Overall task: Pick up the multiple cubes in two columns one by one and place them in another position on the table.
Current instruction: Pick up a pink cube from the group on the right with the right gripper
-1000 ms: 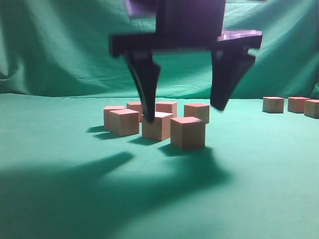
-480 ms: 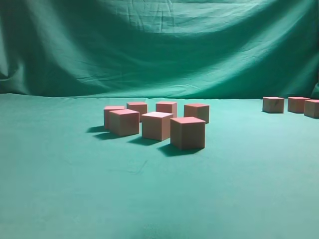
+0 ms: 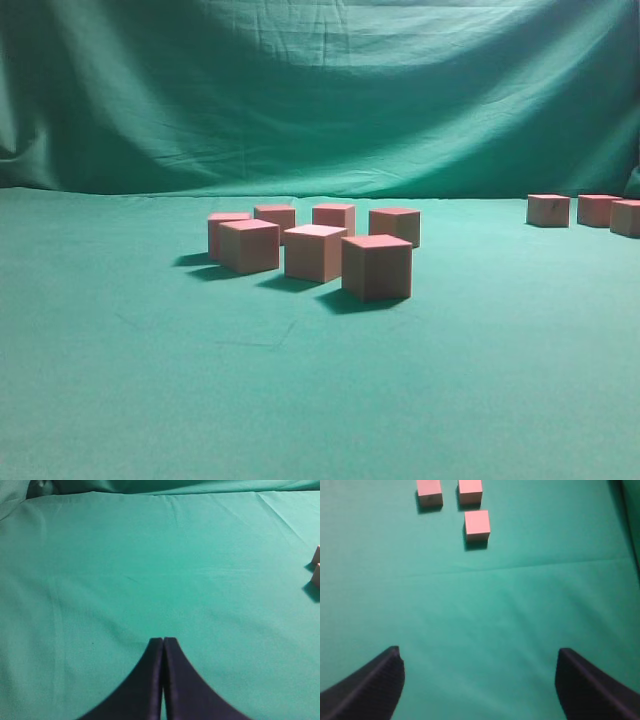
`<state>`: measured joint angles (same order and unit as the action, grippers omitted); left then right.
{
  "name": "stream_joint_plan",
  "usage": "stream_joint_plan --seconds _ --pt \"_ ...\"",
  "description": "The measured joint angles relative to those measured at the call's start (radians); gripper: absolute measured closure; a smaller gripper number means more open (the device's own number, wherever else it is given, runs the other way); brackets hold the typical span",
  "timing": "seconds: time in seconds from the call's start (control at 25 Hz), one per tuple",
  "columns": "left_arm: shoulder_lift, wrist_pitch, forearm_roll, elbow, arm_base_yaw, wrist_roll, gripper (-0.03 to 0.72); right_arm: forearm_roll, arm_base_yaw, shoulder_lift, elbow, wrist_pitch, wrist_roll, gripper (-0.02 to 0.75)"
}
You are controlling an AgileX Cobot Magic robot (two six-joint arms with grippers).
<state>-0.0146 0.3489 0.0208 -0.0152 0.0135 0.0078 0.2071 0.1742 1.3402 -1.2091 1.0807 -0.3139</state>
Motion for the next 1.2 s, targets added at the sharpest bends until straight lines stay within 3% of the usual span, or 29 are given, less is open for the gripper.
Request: stream_joint_plan --seconds 0.08,0.12,0.24,0.88,1.2 --pt "0.0 0.0 0.0 0.0 0.0 0.0 0.688 -0.057 -0.061 0.046 0.0 -0.04 0.044 0.133" --pt "0.0 0.0 0.0 0.0 0.0 0.0 0.688 -0.076 -0.086 0.068 0.0 -0.06 0.066 0.185" --pt "0.0 0.0 0.0 0.0 0.0 0.0 0.688 -0.104 -0.119 0.159 -0.003 -0.098 0.106 0.183" --pt "0.0 0.0 0.0 0.0 0.0 0.0 0.688 -0.111 -0.122 0.703 -0.465 -0.028 0.189 0.183" --pt "0.0 0.0 0.0 0.0 0.0 0.0 0.688 -0.111 -0.124 0.837 -0.559 -0.026 0.195 0.183"
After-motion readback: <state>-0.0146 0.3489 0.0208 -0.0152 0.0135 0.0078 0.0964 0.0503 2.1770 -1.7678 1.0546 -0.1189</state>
